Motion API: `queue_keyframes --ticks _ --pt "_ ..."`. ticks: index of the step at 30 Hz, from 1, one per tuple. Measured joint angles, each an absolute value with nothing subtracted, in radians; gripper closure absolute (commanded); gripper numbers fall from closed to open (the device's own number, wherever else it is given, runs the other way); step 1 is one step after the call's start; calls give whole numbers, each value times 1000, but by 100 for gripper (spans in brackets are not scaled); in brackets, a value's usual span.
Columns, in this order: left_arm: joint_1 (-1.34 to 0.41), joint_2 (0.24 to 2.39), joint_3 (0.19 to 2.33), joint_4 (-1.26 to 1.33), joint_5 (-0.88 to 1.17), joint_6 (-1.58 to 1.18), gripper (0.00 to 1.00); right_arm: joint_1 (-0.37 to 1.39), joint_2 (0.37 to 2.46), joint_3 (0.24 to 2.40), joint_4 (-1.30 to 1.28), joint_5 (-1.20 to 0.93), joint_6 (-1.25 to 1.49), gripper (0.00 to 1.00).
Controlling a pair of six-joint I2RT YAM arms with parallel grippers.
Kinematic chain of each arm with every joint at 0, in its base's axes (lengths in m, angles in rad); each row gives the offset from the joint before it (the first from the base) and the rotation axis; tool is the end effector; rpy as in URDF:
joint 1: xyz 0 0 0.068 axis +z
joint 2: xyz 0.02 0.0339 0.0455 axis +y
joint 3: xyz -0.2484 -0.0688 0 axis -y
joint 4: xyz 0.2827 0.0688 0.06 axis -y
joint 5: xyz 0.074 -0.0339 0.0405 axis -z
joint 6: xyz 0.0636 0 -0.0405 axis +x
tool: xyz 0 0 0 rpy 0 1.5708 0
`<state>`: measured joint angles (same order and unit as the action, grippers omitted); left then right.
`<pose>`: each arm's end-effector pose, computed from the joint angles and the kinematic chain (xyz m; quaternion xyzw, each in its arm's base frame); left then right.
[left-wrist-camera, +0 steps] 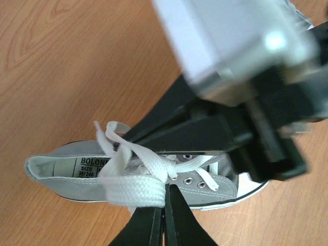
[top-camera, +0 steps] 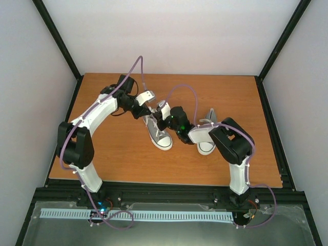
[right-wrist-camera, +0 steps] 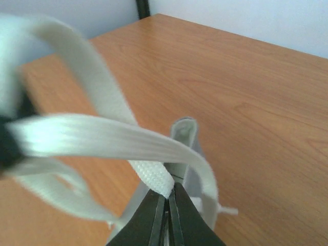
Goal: Tie the shoes
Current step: Cross the shoelace with the shoelace.
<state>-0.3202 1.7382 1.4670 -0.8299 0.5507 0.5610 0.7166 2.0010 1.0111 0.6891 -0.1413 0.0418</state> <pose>0.3766 -0.1600 0.2262 0.4564 0.8195 -0.2356 0.2541 0.3408 0.3087 0.0953 -0.3054 0.7439 0.2718 0.5286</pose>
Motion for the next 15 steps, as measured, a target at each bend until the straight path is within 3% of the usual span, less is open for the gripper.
queue_keyframes --ticks 9,15 --pt "-318 1789 1467 -831 543 537 99 710 1831 979 521 -284 -1 97" --pt "-317 1797 1467 -820 527 529 99 706 1766 1007 256 -389 -65 97"
